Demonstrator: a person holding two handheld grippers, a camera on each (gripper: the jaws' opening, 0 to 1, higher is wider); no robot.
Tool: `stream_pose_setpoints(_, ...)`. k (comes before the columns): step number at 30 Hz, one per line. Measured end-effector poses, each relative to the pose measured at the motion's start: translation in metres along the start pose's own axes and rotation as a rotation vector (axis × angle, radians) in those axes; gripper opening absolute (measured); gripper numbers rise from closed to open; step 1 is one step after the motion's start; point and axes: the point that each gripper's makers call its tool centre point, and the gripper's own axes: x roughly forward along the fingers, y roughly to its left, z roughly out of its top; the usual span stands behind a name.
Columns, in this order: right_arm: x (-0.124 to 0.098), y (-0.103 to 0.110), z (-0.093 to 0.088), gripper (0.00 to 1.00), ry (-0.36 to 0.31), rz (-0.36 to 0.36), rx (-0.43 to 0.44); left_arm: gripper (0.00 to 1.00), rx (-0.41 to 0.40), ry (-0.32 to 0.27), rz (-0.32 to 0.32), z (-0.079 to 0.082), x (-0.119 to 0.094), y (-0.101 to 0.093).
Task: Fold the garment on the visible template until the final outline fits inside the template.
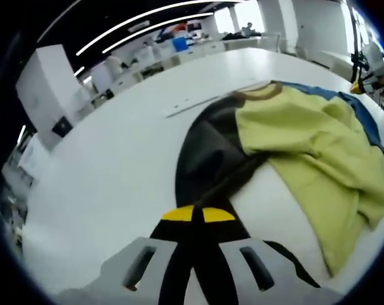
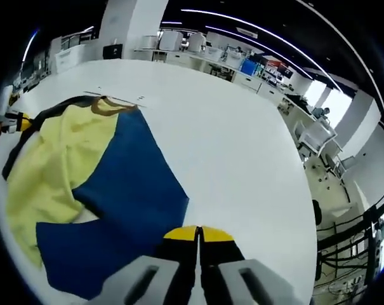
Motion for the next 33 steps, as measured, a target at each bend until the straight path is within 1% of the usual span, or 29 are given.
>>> stream_pose_setpoints(2, 0.0, 0.001, -0.001, 0.0, 0.004, -0.004, 0.0, 0.0, -0.005, 0.002, 0.002, -0.001, 0.0, 0.0)
stream_pose_setpoints(4, 0.001, 0.005, 0.004, 0.0, -0.024, 0.015, 0.031, 0.0, -0.011, 0.003, 0.002, -0.001, 0.0, 0.0)
stream_pose_setpoints(7, 0.001, 0.005, 0.005, 0.0, -0.022, 0.012, 0.015, 0.0, 0.002, 0.007, 0.0, -0.001, 0.001, 0.0)
stream_pose_setpoints(12, -0.001, 0.007, 0.005, 0.0, -0.023, 0.027, 0.037, 0.0, -0.014, -0.005, 0.019, 0.002, -0.001, 0.008)
stream_pose_setpoints(14, -0.005, 0.014, 0.006, 0.0, -0.032, 0.061, 0.075, 0.01, -0.012, -0.013, 0.015, 0.004, -0.003, 0.007)
stream_pose_setpoints(15, -0.009, 0.017, 0.006, 0.0, -0.032, 0.073, 0.081, 0.03, -0.007, -0.015, 0.015, 0.004, -0.004, 0.006)
stream_pose_setpoints(17, -0.014, 0.019, 0.007, 0.01, -0.034, 0.067, 0.079, 0.13, 0.005, -0.029, 0.016, 0.007, -0.006, 0.005)
stream_pose_setpoints(20, -0.024, 0.027, 0.012, 0.1, -0.053, 0.089, 0.078, 0.23, 0.006, -0.054, 0.002, 0.013, -0.014, 0.002)
stream_pose_setpoints(22, -0.032, 0.036, 0.015, 0.17, -0.066, 0.116, 0.069, 0.29, 0.001, -0.083, -0.023, 0.02, -0.021, -0.003)
stream_pose_setpoints(23, -0.035, 0.04, 0.016, 0.21, -0.072, 0.124, 0.064, 0.31, 0.002, -0.107, -0.049, 0.024, -0.025, -0.009)
stream_pose_setpoints(25, -0.042, 0.049, 0.017, 0.27, -0.08, 0.142, 0.051, 0.38, 0.004, -0.139, -0.078, 0.03, -0.034, -0.016)
stream_pose_setpoints(27, -0.049, 0.062, 0.017, 0.31, -0.084, 0.179, 0.025, 0.43, 0.013, -0.149, -0.098, 0.033, -0.04, -0.022)
stream_pose_setpoints(29, -0.058, 0.076, 0.017, 0.34, -0.086, 0.211, 0.024, 0.46, 0.016, -0.154, -0.129, 0.033, -0.049, -0.03)
stream_pose_setpoints(31, -0.064, 0.085, 0.016, 0.37, -0.088, 0.227, 0.017, 0.5, 0.02, -0.162, -0.15, 0.034, -0.055, -0.036)
stream_pose_setpoints(32, -0.068, 0.092, 0.015, 0.38, -0.092, 0.24, 0.008, 0.52, 0.018, -0.169, -0.181, 0.034, -0.059, -0.044)
stream_pose_setpoints(33, -0.071, 0.099, 0.014, 0.39, -0.094, 0.257, 0.0, 0.53, 0.013, -0.171, -0.195, 0.034, -0.063, -0.048)
